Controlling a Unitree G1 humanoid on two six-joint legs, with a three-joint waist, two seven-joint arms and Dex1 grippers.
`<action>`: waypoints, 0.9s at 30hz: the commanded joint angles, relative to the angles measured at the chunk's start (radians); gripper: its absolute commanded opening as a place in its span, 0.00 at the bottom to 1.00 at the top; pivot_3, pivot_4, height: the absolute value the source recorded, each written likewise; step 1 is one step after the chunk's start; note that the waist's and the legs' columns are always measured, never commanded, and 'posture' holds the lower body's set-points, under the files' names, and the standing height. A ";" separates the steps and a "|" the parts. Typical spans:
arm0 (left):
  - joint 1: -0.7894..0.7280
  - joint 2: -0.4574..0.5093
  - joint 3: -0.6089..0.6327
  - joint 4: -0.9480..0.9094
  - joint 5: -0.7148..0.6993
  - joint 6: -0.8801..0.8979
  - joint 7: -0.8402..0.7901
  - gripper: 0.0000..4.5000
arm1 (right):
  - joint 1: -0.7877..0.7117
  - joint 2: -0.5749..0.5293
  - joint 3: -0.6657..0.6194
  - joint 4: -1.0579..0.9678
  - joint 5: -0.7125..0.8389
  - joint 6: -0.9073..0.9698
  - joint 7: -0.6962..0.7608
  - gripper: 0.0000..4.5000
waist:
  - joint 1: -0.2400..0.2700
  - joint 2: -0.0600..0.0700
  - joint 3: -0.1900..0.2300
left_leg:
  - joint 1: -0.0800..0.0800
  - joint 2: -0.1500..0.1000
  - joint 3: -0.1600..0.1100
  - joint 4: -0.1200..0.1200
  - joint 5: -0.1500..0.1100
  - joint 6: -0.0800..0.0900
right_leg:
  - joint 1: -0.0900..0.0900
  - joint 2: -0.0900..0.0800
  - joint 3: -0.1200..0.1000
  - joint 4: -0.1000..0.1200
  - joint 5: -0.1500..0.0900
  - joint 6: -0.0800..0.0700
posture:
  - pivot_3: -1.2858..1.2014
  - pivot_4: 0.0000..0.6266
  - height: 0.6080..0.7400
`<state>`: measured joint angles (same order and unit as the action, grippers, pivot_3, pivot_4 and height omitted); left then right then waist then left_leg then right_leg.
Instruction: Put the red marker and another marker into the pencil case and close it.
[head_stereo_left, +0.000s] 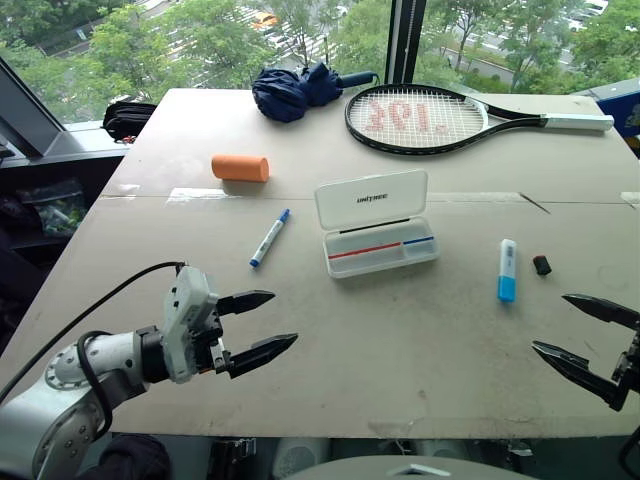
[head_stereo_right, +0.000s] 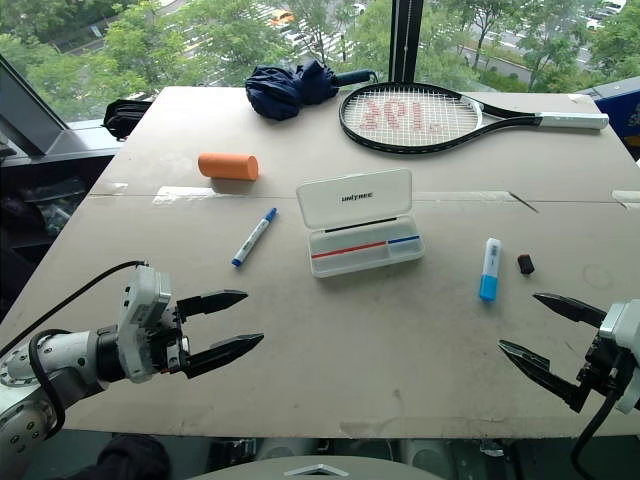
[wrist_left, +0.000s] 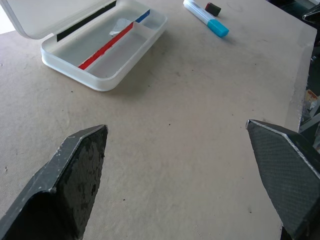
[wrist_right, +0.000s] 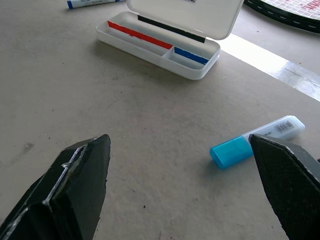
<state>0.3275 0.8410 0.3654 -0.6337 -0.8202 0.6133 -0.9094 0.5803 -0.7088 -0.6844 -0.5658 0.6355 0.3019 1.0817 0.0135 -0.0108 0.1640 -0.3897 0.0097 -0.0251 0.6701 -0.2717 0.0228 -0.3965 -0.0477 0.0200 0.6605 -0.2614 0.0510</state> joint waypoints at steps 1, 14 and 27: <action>-0.024 -0.015 0.017 -0.031 -0.004 0.004 0.055 1.00 | -0.003 0.009 -0.019 0.007 0.009 -0.030 0.004 0.99 | 0.000 0.000 0.000 | 0.000 0.000 0.000 0.000 0.000 0.000 | 0.000 0.000 0.000 0.000 0.000 0.000 | 0.52 0.24 0.93; -0.309 0.002 -0.236 0.026 0.082 0.070 0.107 1.00 | -0.083 -0.018 0.038 -0.179 0.132 0.073 -0.106 0.99 | 0.006 0.000 0.000 | -0.001 -0.002 -0.002 0.000 0.000 0.000 | 0.000 0.000 -0.001 0.001 0.001 0.002 | 0.52 0.24 0.93; -0.764 -0.138 -0.678 0.463 0.459 -0.070 -0.039 0.72 | 0.058 0.068 0.032 -0.211 0.062 -0.030 -0.082 1.00 | -0.002 0.000 0.000 | -0.002 -0.004 -0.004 0.001 0.000 0.000 | -0.001 0.002 -0.002 0.001 0.002 0.004 | 0.52 0.24 0.93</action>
<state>-0.4185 0.7056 -0.3061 -0.1816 -0.3915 0.5792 -0.9329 0.6229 -0.6500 -0.6366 -0.7491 0.7035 0.3049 0.9863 0.0118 -0.0113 0.1637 -0.3917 0.0062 -0.0289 0.6707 -0.2716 0.0229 -0.3970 -0.0457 0.0178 0.6617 -0.2593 0.0547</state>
